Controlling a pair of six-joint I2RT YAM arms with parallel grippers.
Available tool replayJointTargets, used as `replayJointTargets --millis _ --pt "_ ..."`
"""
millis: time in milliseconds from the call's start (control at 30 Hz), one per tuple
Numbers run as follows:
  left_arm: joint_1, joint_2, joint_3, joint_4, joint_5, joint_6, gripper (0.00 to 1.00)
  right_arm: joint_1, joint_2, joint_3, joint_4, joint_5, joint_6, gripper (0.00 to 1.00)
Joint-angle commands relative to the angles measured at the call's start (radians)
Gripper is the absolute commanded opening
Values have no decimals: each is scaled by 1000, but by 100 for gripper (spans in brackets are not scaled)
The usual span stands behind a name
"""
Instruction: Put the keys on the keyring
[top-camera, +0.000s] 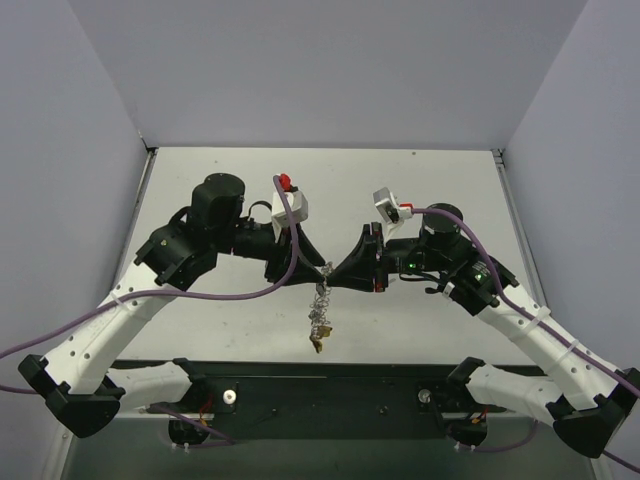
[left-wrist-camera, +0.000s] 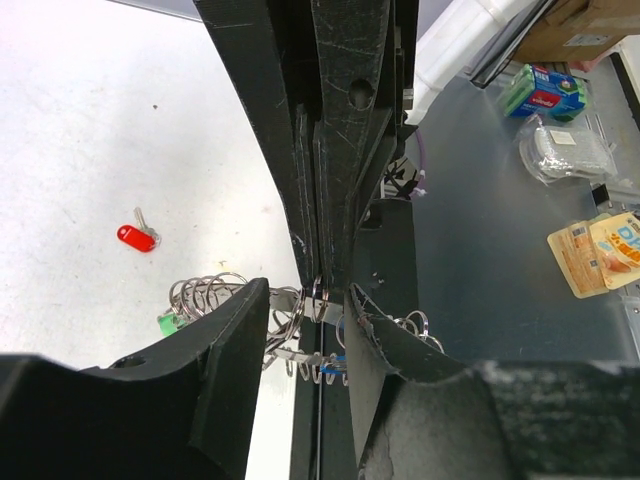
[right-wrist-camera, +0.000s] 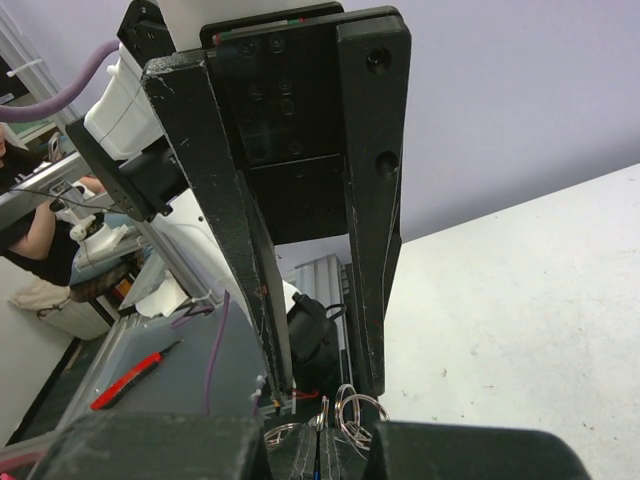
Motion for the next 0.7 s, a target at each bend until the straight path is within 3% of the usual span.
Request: replayJointTargets --millis 0,167,533,667 --pt "-4 -6 47 16 12 12 43 -3 -11 51 63 -26 -13 0" --pt "-4 4 50 9 24 14 38 -3 -12 50 63 -23 -13 0" --pt "-18 21 56 -25 40 29 38 -3 -9 48 65 -11 -11 0" --pt "-24 22 57 -36 37 38 28 -3 -12 44 65 -6 -11 0"
